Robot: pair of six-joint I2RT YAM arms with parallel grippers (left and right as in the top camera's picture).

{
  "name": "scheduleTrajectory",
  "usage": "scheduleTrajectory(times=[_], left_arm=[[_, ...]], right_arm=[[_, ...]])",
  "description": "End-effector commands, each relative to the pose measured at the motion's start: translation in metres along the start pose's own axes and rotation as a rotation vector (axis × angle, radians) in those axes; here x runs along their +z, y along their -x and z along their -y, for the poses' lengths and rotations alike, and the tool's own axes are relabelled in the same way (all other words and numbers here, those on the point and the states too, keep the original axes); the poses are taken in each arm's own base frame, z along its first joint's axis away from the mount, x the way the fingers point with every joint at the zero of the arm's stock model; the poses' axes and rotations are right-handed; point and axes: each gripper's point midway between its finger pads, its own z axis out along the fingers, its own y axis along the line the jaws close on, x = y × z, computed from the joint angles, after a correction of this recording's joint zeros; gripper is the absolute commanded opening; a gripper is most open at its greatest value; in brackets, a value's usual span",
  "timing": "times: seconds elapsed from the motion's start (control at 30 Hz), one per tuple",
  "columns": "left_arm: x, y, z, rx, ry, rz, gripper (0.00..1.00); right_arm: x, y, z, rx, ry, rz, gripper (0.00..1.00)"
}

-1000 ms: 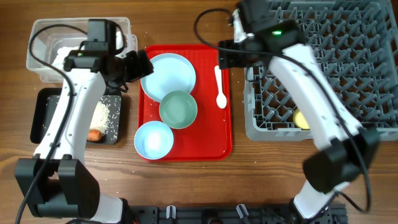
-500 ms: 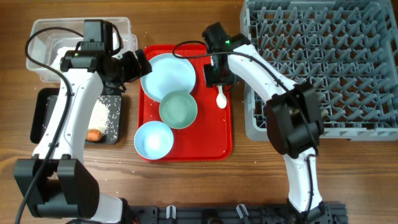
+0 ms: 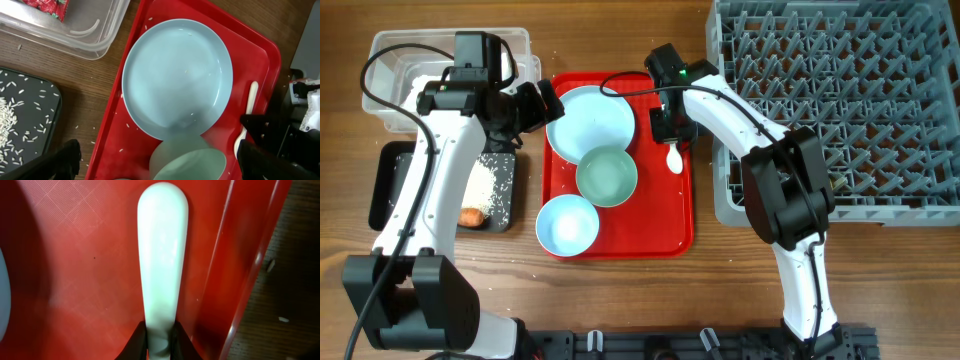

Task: Sort waste into correct bins and load items into the dishwasher rack
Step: 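Grasp the white spoon with the right gripper and place it in the rack, then grasp the green bowl with the right gripper and carry it to the rack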

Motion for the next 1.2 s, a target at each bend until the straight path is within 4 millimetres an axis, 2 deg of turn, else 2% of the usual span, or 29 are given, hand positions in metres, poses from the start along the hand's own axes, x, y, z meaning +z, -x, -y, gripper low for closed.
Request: scheduleTrajectory(times=[0.0,0.1,0.2,0.23,0.27,0.3,0.37,0.4,0.43,0.5,0.6,0.7,0.77,0.8,0.83,0.9,0.93,1.0,1.07,1.17], left_arm=[[0.004,0.000,-0.004,-0.019,0.012,-0.007,1.00],[0.004,0.000,-0.004,-0.019,0.012,-0.007,1.00],[0.004,0.000,-0.004,-0.019,0.012,-0.007,1.00],[0.004,0.000,-0.004,-0.019,0.012,-0.007,1.00],[0.004,0.000,-0.004,-0.019,0.012,-0.007,1.00],[0.004,0.000,-0.004,-0.019,0.012,-0.008,1.00],[0.004,0.000,-0.004,-0.019,0.012,-0.008,1.00],[0.004,0.000,-0.004,-0.019,0.012,-0.007,1.00],[0.004,0.000,-0.004,-0.019,0.012,-0.007,1.00],[0.004,0.000,-0.004,-0.019,0.012,-0.007,1.00],[0.004,0.000,-0.004,-0.019,0.012,-0.007,1.00],[0.004,0.000,-0.004,-0.019,0.012,-0.007,1.00],[0.004,0.000,-0.004,-0.019,0.012,-0.007,1.00],[0.004,0.000,-0.004,-0.019,0.012,-0.007,1.00],[0.004,0.000,-0.004,-0.019,0.012,-0.007,1.00],[0.004,0.000,-0.004,-0.019,0.012,-0.007,1.00],[0.004,0.000,-0.004,-0.019,0.012,-0.007,1.00],[0.004,0.000,-0.004,-0.019,0.012,-0.007,0.99],[0.004,0.000,-0.004,-0.019,0.012,-0.008,1.00],[0.004,0.000,-0.004,-0.019,0.012,-0.007,1.00]], right_arm=[[0.004,-0.014,0.006,0.015,-0.025,-0.059,0.04],[-0.044,-0.003,-0.001,-0.008,0.013,0.016,0.04],[-0.101,0.006,-0.004,-0.026,0.052,0.130,0.04],[-0.129,0.006,-0.002,-0.035,0.065,0.182,0.04],[-0.159,0.005,0.002,-0.053,0.075,0.236,0.04],[-0.178,0.003,0.009,-0.053,0.067,0.271,0.04],[-0.208,-0.004,0.030,-0.041,0.021,0.317,0.04],[-0.219,-0.009,0.048,-0.025,-0.037,0.326,0.04],[-0.222,-0.015,0.067,-0.011,-0.097,0.311,0.04],[-0.214,-0.022,0.091,0.012,-0.153,0.265,0.04],[-0.182,-0.032,0.118,0.053,-0.175,0.197,0.04],[-0.152,-0.034,0.111,-0.002,-0.123,0.178,0.04],[-0.139,-0.037,0.110,-0.007,-0.111,0.171,0.06],[-0.130,-0.039,0.105,-0.026,-0.085,0.167,0.10],[-0.126,-0.039,0.105,-0.026,-0.084,0.167,0.20],[-0.123,-0.040,0.106,-0.024,-0.084,0.166,0.51],[-0.123,-0.039,0.105,-0.024,-0.084,0.169,0.57],[-0.123,-0.038,0.105,-0.023,-0.083,0.173,0.63],[-0.125,-0.037,0.104,-0.024,-0.077,0.179,0.66],[-0.140,-0.031,0.081,-0.044,0.043,0.201,0.68]])
